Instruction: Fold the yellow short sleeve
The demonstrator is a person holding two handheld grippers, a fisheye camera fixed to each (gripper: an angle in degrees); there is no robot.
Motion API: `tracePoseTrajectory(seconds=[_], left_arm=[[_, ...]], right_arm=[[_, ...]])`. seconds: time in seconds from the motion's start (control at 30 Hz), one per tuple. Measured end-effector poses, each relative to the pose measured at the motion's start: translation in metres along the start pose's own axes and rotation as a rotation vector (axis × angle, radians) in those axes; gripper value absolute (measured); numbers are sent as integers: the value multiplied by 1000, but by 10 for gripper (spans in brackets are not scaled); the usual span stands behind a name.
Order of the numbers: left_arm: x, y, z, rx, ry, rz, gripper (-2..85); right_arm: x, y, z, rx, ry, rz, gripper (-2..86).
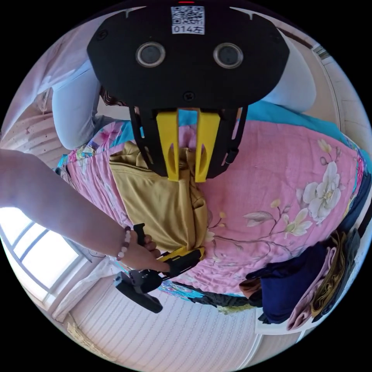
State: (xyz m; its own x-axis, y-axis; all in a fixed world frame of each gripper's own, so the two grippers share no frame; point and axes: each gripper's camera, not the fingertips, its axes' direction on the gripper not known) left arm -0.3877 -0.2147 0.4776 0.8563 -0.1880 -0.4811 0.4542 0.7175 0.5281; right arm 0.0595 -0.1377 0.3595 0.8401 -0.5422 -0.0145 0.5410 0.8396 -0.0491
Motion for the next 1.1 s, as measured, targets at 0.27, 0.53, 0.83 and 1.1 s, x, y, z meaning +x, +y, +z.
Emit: tracePoseTrajectory(seconds=[0.27, 0.53, 0.83, 1.1], left_arm=[[25, -6, -42, 123, 121, 178, 44], [107, -31, -78, 201, 322, 533, 42], [284, -149, -44, 251, 449, 772, 42], [478, -180, -26, 374, 719, 942, 55]], right_arm=[[55, 131, -69, 260, -318, 97, 30], [129, 381, -164, 699, -531, 343, 25], [202, 590, -334, 1020, -254, 457, 25], [223, 798, -477, 1306, 153, 642, 48]])
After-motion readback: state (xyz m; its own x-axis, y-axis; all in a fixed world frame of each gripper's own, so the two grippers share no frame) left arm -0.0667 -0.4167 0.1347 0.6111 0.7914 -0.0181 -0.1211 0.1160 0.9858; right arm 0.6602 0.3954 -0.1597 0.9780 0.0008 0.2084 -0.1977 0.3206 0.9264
